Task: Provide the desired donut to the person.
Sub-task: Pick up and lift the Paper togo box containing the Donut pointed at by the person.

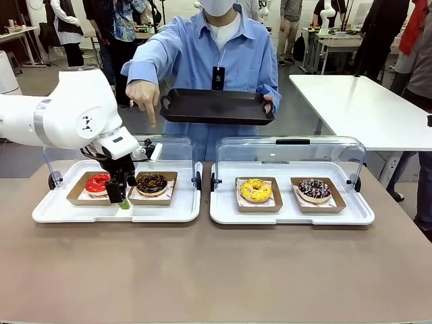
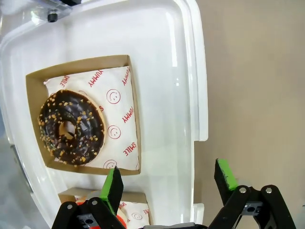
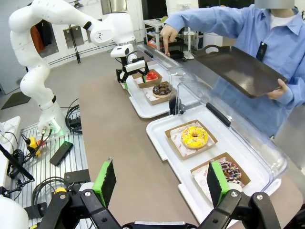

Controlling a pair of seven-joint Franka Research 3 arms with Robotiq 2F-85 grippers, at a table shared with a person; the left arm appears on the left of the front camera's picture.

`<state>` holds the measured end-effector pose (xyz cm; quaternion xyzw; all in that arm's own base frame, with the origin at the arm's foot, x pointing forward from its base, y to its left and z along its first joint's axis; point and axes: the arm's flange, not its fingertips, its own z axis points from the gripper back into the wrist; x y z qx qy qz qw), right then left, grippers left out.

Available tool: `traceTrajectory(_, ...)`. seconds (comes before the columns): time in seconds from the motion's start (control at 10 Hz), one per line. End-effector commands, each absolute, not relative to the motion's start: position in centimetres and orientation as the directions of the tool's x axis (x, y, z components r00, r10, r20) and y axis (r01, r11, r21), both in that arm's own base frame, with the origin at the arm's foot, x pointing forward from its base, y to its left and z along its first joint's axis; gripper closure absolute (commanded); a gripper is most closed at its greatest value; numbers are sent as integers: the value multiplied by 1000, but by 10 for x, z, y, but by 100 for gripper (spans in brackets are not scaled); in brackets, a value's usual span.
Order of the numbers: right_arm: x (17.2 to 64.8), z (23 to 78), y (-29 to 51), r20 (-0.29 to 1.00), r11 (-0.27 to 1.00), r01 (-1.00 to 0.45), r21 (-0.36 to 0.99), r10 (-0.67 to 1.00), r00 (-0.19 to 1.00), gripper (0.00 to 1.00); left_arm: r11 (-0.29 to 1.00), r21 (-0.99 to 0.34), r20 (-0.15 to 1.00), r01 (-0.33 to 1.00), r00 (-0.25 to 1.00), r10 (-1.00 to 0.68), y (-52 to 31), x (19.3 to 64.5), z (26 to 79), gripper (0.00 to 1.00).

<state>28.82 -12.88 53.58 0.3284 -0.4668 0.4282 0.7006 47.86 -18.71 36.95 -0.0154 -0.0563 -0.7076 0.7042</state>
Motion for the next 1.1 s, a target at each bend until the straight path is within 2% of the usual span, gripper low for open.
traceTrajectory(0.0, 291, 538, -129, 946, 412, -910, 47, 275, 173, 0, -48, 60, 44, 997, -51, -998, -191, 489, 364, 0)
traceTrajectory(0.4, 291, 538, -129, 946, 412, -910, 47, 275, 173, 0, -73, 68, -4, 995, -72, -997, -197, 495, 349, 0)
traceTrajectory(1.0, 291, 538, -129, 946, 412, -910, 47, 275, 173, 0, -64, 76, -9, 995, -64, -998, -195, 504, 336, 0)
